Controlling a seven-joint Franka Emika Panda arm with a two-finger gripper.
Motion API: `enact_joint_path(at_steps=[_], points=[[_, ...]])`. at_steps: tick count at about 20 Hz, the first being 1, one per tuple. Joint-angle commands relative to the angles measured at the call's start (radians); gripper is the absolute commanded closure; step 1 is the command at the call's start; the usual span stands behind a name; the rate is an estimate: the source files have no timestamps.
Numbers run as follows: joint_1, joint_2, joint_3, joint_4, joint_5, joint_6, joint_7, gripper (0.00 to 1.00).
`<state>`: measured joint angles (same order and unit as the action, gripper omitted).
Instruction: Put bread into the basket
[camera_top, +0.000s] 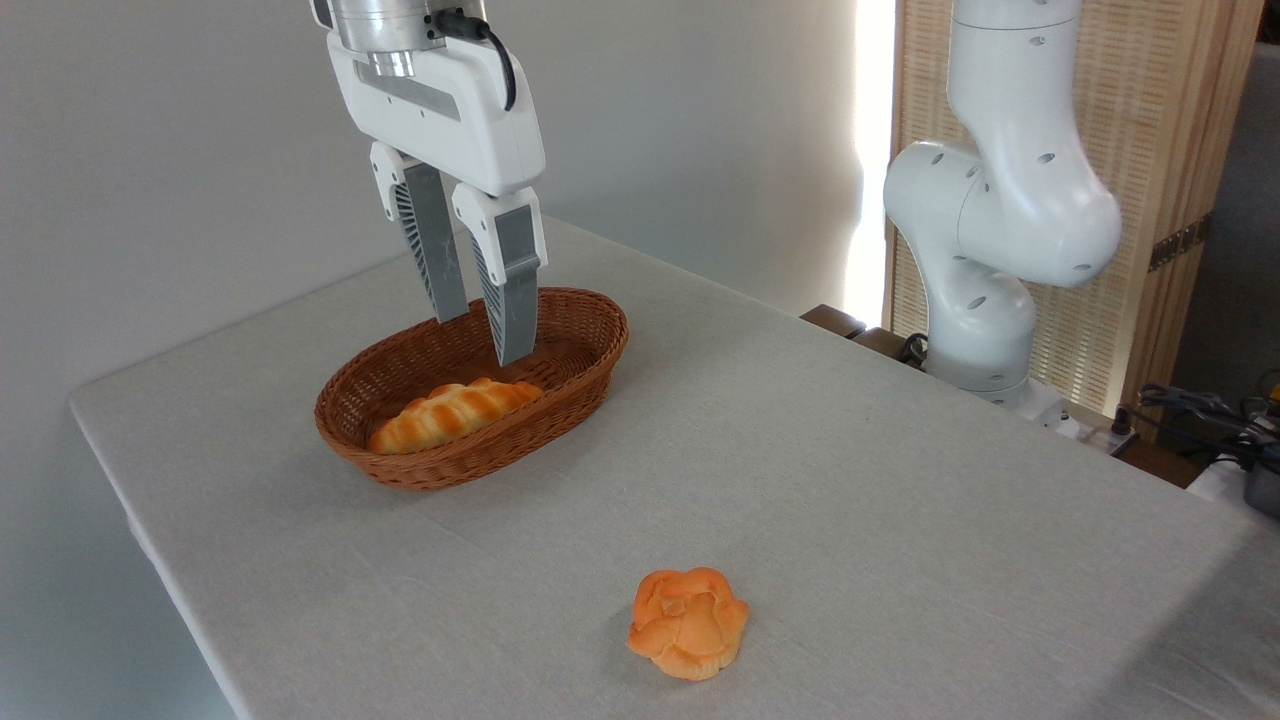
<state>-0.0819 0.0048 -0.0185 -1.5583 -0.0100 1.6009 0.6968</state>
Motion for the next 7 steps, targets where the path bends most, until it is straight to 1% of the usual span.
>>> enact_joint_path(at_steps=[1,7], points=[[0.002,0.003,0.002,0.010,0.018,-0.015,-0.008,0.00],[0.005,0.003,0.009,0.012,0.015,-0.013,-0.007,0.00]])
